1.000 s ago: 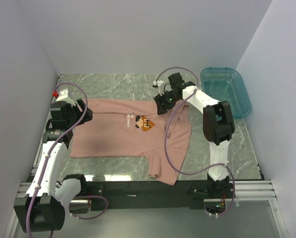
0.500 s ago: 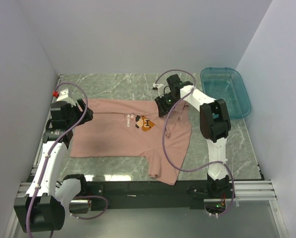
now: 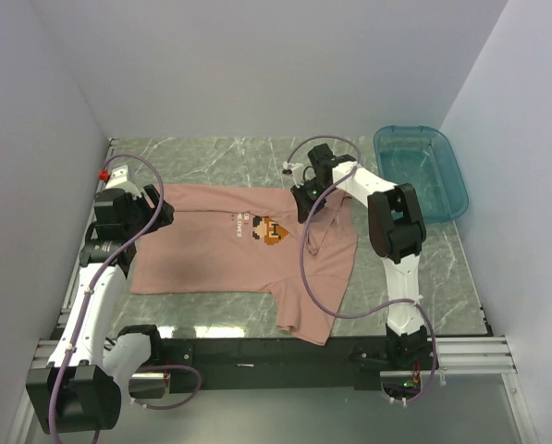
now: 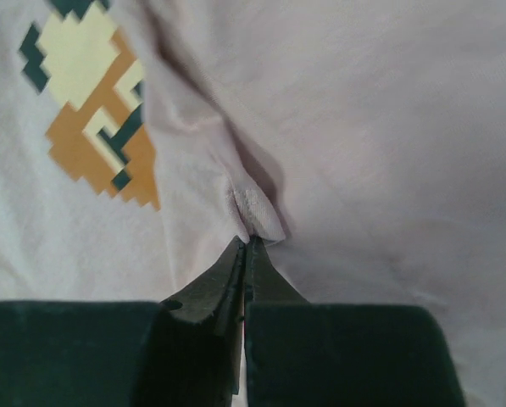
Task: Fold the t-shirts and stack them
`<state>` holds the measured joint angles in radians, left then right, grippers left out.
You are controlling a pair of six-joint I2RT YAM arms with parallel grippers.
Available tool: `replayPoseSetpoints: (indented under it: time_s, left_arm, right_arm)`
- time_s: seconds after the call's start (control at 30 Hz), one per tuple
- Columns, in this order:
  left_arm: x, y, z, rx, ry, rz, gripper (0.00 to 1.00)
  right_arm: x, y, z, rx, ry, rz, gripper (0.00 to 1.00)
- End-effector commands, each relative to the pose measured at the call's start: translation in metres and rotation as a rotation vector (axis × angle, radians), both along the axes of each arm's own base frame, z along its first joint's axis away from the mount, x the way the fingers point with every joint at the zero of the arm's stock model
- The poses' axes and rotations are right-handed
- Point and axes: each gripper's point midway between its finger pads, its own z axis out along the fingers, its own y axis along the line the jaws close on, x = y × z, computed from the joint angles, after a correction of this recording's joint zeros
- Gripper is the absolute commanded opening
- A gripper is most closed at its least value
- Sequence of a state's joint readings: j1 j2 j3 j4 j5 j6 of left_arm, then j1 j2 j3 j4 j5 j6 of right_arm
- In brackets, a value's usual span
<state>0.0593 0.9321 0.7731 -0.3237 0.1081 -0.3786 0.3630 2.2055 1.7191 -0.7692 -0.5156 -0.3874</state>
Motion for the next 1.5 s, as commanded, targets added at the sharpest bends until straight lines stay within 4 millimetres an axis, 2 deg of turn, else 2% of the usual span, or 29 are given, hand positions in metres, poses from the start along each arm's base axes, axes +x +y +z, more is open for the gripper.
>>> replayPoseSetpoints:
  time_s: [0.0,0.17,0.33,0.37,0.47,0.53,0.6,0.63,0.7,0.73,0.8,0.93,0.97,1.07,1.13,1.3,1.47]
  left_arm:
    - [0.004,-0.003,0.008,0.005,-0.041,-0.022,0.73]
    - [0.004,-0.003,0.009,0.005,-0.042,-0.024,0.73]
    - [0.004,-0.002,0.008,0.008,-0.041,-0.02,0.73]
    - [0.004,-0.002,0.009,0.008,-0.044,-0.02,0.73]
    - [0.004,-0.001,0.008,0.01,-0.039,-0.016,0.73]
    - [0.004,-0.002,0.009,0.01,-0.04,-0.017,0.73]
    - [0.004,-0.001,0.009,0.01,-0.042,-0.016,0.73]
    - [0.004,-0.002,0.009,0.009,-0.042,-0.015,0.73]
    - [0.004,-0.001,0.008,0.008,-0.039,-0.015,0.73]
    - [0.004,-0.001,0.007,0.008,-0.037,-0.015,0.73]
    - [0.004,-0.001,0.008,0.006,-0.04,-0.014,0.74]
    - [0.004,0.0,0.007,0.002,-0.036,-0.004,0.74]
    - [0.005,-0.001,0.006,-0.001,-0.033,-0.006,0.74]
    - [0.005,-0.001,0.005,-0.001,-0.03,-0.006,0.74]
    - [0.005,0.0,0.006,0.001,-0.032,-0.003,0.74]
    - [0.006,0.0,0.001,0.002,-0.015,0.001,0.73]
    - [0.008,0.0,-0.001,0.002,-0.006,-0.001,0.73]
  right_arm:
    - [-0.009,0.014,0.043,0.053,-0.099,0.065,0.0]
    - [-0.038,0.032,0.056,0.082,-0.121,0.148,0.0]
    - [-0.069,0.054,0.047,0.064,-0.085,0.265,0.0]
    - [-0.079,0.063,0.041,0.051,-0.073,0.301,0.01]
    - [-0.094,0.069,0.031,0.007,-0.067,0.377,0.11]
    - [-0.102,0.072,0.031,-0.006,-0.065,0.403,0.17]
    - [-0.099,0.069,0.039,-0.009,-0.089,0.411,0.23]
    - [-0.096,0.065,0.043,-0.013,-0.104,0.407,0.29]
    - [-0.087,0.058,0.061,-0.001,-0.156,0.384,0.37]
    - [-0.074,0.046,0.067,0.007,-0.174,0.339,0.47]
    - [-0.057,0.032,0.083,0.019,-0.211,0.268,0.52]
    - [0.017,-0.021,0.099,-0.001,-0.31,-0.067,0.52]
    - [0.036,-0.049,0.095,-0.006,-0.283,-0.217,0.52]
    - [0.068,-0.089,0.078,-0.075,-0.262,-0.41,0.53]
    - [0.081,-0.105,0.06,-0.143,-0.25,-0.472,0.53]
    - [0.107,-0.128,0.04,-0.179,-0.254,-0.581,0.53]
    - [0.122,-0.13,0.028,-0.16,-0.223,-0.605,0.53]
